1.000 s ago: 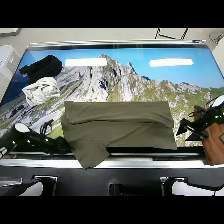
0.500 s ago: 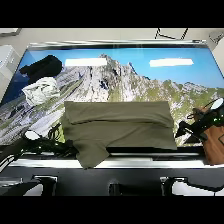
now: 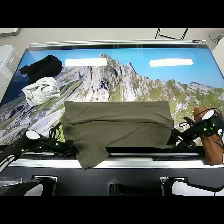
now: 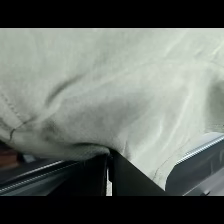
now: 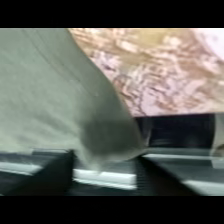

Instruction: Fold the clothes and pants, and hang the long-sleeved shirts on hangers.

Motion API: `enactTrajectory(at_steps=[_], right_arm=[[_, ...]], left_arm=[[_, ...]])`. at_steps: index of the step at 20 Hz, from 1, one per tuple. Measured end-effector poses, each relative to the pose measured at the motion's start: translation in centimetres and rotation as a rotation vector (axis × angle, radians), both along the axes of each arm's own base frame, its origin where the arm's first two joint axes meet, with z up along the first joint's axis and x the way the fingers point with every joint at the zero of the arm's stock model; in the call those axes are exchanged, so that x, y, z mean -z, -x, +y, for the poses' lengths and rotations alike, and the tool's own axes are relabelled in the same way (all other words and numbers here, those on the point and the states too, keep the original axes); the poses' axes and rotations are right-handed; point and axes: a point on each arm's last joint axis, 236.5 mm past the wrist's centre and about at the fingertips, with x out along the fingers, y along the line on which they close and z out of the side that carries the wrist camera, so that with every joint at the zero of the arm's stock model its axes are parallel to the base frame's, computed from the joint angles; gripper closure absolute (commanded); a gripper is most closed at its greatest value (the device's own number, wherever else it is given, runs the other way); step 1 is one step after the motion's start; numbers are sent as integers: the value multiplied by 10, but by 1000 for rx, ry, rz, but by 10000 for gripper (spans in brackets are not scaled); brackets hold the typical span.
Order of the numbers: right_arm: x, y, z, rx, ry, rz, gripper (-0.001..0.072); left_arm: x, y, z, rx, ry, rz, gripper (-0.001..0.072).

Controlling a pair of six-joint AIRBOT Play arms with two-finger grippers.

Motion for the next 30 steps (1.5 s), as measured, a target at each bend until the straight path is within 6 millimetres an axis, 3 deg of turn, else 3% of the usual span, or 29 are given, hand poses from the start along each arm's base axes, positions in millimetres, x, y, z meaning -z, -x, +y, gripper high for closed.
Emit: enactTrajectory(at_steps=[1, 5, 8, 12, 15, 18, 22, 23, 24, 26, 28, 30], right_arm=[[2, -3, 1, 7, 0, -17, 671], [2, -11, 2, -2, -11, -54, 674], [-20, -27, -3, -20, -10, -103, 675], [-57, -76, -13, 16, 28, -233, 674], [-69, -120, -14, 2, 70, -321, 673], [-66, -168, -10, 4, 105, -387, 671], [-50, -217, 0, 38, 108, -440, 669], [-46, -225, 4, 52, 99, -448, 623], [-42, -231, 7, 74, 91, -451, 490], [-37, -237, 9, 103, 80, -447, 154], [-40, -240, 3, 129, 71, -450, 3], [-42, -234, -16, 157, 68, -432, 2]], left_arm=[[-1, -1, 1, 4, -3, -5, 685], [-12, -20, 7, 11, -9, -51, 685], [-38, -48, 15, 36, -18, -122, 686], [-83, -104, 26, 34, -43, -254, 686], [-107, -151, 32, 26, -54, -323, 686], [-112, -198, 37, 7, -61, -345, 685], [-90, -241, 37, -3, -56, -306, 684], [-80, -247, 36, -2, -53, -289, 678], [-71, -251, 34, -5, -45, -269, 598], [-57, -255, 30, -20, -25, -226, 214], [-54, -257, 30, -24, -7, -207, 173], [-60, -257, 36, -27, 8, -199, 173]])
